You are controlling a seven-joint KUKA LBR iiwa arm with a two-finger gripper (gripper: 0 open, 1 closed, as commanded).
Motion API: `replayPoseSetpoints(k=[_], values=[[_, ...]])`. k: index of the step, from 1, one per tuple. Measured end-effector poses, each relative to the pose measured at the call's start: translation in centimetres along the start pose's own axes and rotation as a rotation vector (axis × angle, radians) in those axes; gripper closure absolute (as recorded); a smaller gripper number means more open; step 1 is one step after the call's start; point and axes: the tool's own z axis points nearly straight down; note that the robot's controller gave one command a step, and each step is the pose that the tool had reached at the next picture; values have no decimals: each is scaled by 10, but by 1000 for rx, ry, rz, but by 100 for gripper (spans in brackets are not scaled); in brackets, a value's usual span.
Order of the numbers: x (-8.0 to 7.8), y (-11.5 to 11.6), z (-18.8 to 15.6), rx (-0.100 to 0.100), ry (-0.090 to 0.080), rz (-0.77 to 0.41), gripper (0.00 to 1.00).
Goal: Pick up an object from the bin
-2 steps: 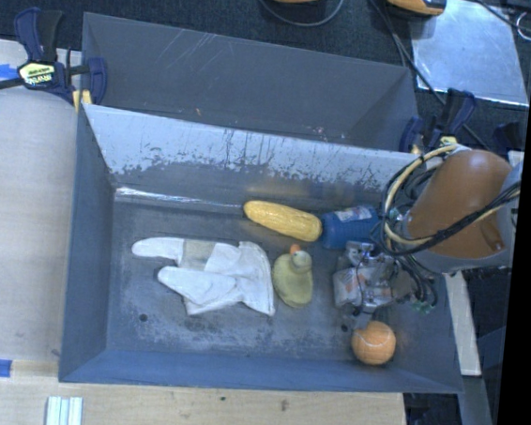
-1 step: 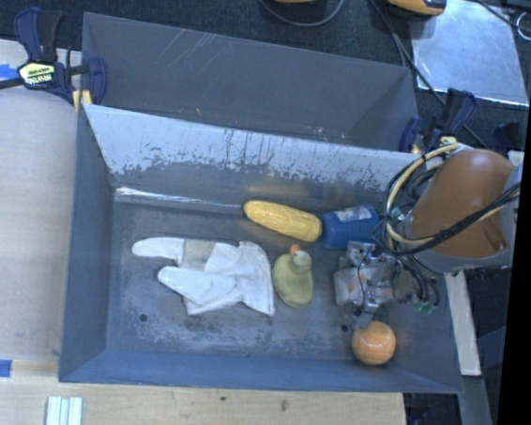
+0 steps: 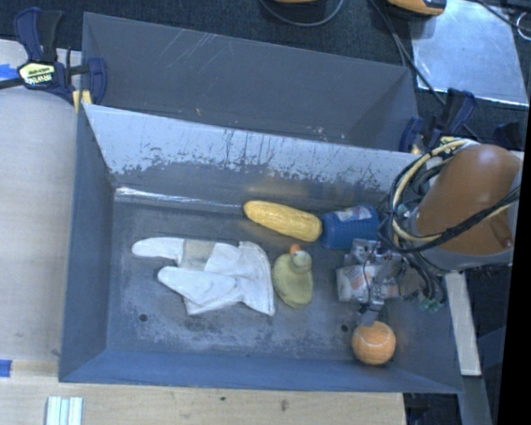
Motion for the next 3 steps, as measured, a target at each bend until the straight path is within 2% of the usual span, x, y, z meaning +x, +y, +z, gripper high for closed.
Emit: replayPoseSetpoints(k=[3], values=[[1, 0, -47, 0, 4, 1, 100]])
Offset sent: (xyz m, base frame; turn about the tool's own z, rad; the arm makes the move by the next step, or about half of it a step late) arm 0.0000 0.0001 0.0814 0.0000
